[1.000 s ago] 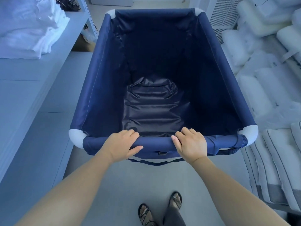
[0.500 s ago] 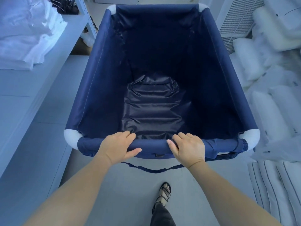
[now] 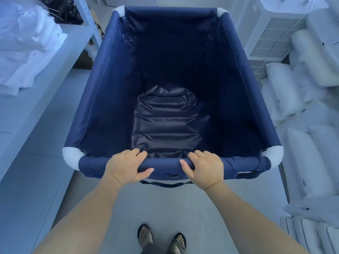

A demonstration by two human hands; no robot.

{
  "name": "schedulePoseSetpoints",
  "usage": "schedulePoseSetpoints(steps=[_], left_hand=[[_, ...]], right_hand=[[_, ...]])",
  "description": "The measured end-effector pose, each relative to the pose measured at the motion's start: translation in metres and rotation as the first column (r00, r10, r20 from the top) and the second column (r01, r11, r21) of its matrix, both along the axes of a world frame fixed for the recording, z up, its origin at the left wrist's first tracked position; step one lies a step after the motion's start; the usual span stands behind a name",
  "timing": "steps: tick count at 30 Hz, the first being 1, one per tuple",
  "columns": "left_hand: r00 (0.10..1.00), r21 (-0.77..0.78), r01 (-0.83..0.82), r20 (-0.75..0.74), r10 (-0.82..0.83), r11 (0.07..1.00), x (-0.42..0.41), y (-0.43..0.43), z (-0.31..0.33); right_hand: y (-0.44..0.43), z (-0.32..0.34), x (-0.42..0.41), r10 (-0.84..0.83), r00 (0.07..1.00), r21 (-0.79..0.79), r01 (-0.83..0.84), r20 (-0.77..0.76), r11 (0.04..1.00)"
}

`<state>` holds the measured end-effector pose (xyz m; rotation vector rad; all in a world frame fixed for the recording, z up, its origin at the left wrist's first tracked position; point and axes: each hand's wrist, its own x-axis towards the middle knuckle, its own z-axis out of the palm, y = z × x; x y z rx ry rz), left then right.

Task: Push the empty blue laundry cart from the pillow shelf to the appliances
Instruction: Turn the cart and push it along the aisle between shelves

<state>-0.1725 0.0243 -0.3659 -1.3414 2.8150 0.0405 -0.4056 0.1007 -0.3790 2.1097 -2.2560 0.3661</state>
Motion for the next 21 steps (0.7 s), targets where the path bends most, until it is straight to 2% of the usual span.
schedulePoseSetpoints(steps=[9,21], left_hand=[[0.999,-0.042,0.040,-0.030,-0.041,0.998,-0.021,-0.089,-0.001],[0.995,0.001,0.094,-0.034,-0.094,0.996,-0.053,-0.240,-0.005]], right_hand=[[-0.086,0.000,-0.024,0.036,0.999,-0.029,-0.036,0.025,0.999],[-0.223,0.002,-0.058,0.003,1.000,0.048,-0.002,-0.021,0.999]])
